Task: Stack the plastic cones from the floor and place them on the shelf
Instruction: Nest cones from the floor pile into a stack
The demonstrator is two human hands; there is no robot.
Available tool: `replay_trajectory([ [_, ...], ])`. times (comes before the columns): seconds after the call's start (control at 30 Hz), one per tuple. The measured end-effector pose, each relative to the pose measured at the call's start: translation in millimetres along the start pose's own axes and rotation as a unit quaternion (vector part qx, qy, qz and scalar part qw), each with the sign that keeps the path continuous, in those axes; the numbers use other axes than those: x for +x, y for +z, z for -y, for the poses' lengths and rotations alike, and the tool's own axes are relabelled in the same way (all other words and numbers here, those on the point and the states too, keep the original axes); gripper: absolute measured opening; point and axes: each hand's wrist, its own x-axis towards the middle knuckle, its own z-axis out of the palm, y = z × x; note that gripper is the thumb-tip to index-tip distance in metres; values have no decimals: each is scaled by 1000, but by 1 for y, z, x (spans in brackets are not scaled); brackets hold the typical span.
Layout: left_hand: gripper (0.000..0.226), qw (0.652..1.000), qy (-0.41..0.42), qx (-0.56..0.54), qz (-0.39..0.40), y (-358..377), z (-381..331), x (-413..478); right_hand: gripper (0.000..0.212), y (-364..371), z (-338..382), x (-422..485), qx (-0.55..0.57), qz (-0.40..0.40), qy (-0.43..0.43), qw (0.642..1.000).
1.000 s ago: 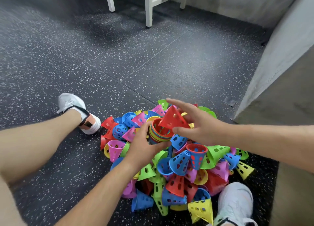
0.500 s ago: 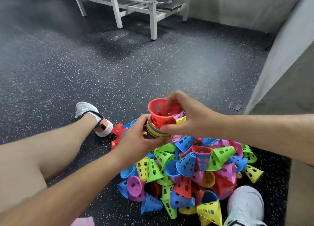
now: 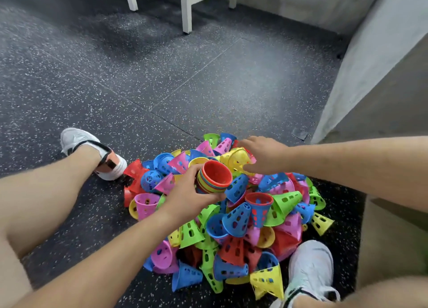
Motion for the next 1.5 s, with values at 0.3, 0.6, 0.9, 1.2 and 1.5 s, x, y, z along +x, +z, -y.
replay_trajectory([
  [0.3,63,1000,-21,-5,-9,1,6,11,61,11,15,51,-32,82,-13,996],
  [0.6,62,999,-38,-20,-9,-6,8,4,26,-8,29,21,67,10,-34,997],
  [0.9,63,999,-29,-6,-22,-9,6,-3,20,-22,39,-41,240,-248,-68,936],
  [1.2,65,999,-31,1,-20,-6,4,-10,21,-12,45,-61,264,-330,-102,900],
  [1.5,57,1000,-25,-7,-8,3,9,-15,43,16,49,-72,238,-92,-152,955],
])
